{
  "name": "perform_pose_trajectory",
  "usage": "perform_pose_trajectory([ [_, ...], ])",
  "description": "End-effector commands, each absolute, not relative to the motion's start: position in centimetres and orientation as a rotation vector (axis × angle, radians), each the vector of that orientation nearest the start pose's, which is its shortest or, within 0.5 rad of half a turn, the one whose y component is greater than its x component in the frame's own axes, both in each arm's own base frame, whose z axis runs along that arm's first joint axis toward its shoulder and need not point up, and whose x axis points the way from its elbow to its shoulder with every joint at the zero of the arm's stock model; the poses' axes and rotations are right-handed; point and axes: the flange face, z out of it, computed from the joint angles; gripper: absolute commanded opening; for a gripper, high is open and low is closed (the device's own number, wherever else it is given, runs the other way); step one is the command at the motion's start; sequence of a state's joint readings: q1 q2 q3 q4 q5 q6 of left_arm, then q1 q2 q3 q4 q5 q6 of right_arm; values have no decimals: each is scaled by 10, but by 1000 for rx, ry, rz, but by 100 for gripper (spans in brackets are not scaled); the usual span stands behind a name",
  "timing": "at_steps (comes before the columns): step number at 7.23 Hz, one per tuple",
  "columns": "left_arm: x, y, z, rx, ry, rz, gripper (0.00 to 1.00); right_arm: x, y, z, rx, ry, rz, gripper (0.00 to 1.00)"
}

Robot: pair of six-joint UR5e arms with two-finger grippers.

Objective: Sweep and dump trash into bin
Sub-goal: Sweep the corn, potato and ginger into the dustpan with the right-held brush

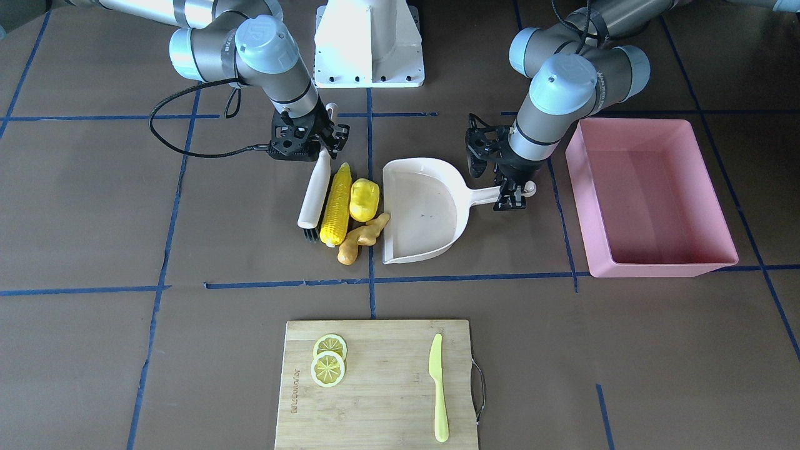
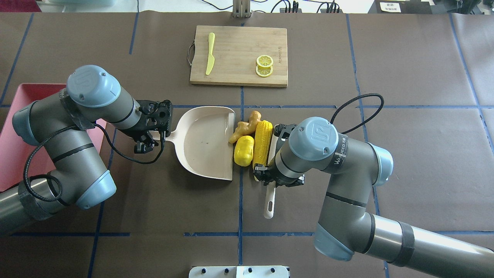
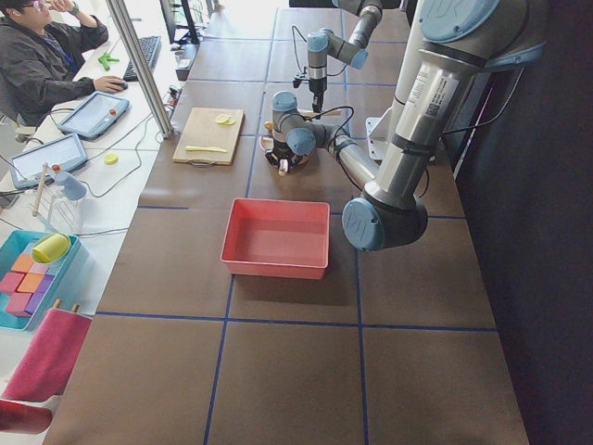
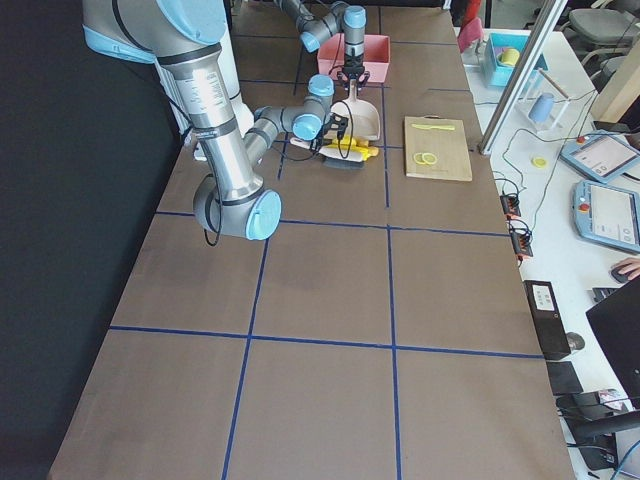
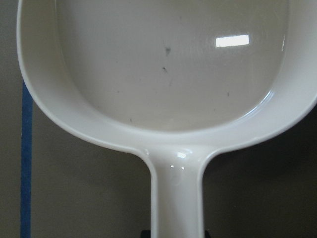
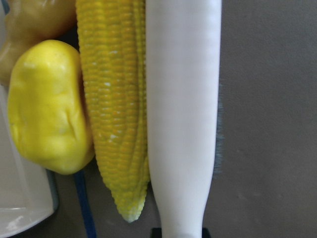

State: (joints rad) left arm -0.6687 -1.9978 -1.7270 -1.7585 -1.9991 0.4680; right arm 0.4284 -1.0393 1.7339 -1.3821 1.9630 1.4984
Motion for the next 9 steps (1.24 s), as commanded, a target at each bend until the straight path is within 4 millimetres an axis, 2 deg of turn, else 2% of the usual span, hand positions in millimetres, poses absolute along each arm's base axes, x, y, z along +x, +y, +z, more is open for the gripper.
perform_pose_trajectory([
  [1, 443, -467, 328, 719, 618, 1442, 0, -560, -360, 247, -134, -945, 156, 0],
  [3, 442, -467, 326, 724, 619, 1442, 0, -575, -367, 229, -137, -954, 164, 0],
  [6, 443, -466, 327, 722, 617, 1443, 0, -582, -370, 210, -135, -972, 156, 0],
  [9, 447, -466, 326, 669, 616, 1447, 0, -581, -369, 206, -136, -981, 152, 0],
])
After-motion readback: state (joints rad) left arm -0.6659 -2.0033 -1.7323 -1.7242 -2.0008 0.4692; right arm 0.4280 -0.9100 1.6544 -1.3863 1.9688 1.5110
